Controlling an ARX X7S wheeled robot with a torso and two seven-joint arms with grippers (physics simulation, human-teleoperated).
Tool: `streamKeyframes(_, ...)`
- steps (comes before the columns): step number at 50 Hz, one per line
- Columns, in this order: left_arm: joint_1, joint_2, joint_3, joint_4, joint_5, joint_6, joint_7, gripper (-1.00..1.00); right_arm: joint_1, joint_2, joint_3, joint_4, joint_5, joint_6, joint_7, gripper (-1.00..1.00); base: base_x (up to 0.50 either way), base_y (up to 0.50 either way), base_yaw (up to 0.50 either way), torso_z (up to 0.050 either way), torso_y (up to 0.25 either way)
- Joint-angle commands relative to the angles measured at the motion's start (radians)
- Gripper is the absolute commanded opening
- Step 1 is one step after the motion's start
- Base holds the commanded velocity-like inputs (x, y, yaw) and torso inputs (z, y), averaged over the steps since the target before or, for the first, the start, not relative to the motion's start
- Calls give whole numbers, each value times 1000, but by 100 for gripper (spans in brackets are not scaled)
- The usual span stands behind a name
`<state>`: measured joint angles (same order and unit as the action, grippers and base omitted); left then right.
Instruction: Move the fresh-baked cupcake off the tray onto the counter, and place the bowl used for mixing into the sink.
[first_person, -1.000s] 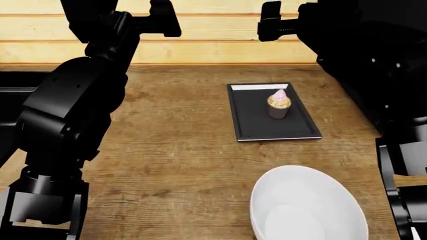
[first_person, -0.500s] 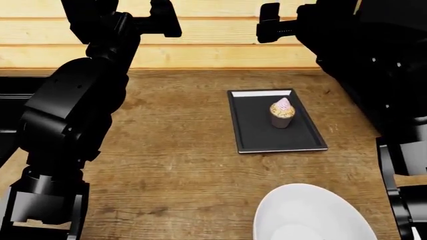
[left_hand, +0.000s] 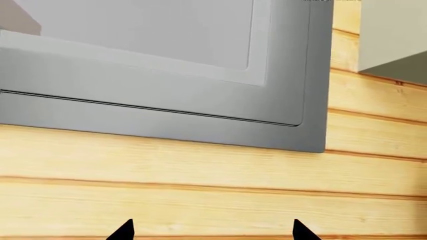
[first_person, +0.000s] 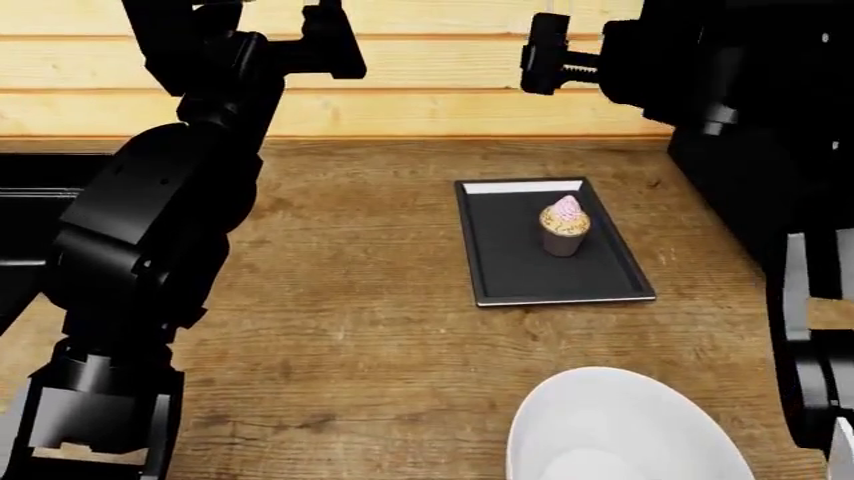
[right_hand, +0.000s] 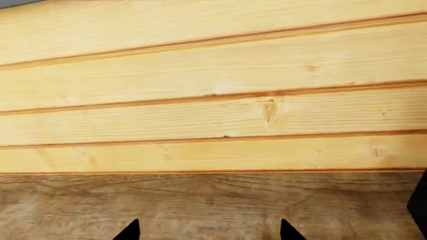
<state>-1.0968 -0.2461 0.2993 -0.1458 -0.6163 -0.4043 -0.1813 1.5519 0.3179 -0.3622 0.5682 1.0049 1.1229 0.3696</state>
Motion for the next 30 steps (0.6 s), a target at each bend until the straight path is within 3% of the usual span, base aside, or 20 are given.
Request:
streamKeyframes(1, 8, 9, -1, -15, -4, 25, 8, 100, 47, -16, 57, 87, 95, 220, 165, 100, 0, 0, 0, 0, 0)
streamKeyframes(8, 6, 5, -2, -12, -6, 26, 5, 100, 96, -37, -3, 174, 64, 214, 83, 100, 0, 0, 0, 0, 0)
streamKeyframes(12, 5, 3, -2, -12, -7, 26, 4, 100, 172, -79, -108, 322, -16, 149, -78, 100, 0, 0, 0, 0, 0)
streamKeyframes(17, 3, 2, -3, -14, -7, 29, 1, 100, 212, -107, -162, 409, -59, 118, -156, 100, 0, 0, 0, 0, 0)
streamKeyframes(25, 7, 0, -1, -8, -10, 28, -2, 100, 255, -130, -188, 504, -87, 114, -177, 100, 0, 0, 0, 0, 0)
streamKeyframes(30, 6, 1, 1, -8, -11, 30, -2, 100, 210, -99, -86, 433, 2, 233, -16, 100, 0, 0, 0, 0, 0)
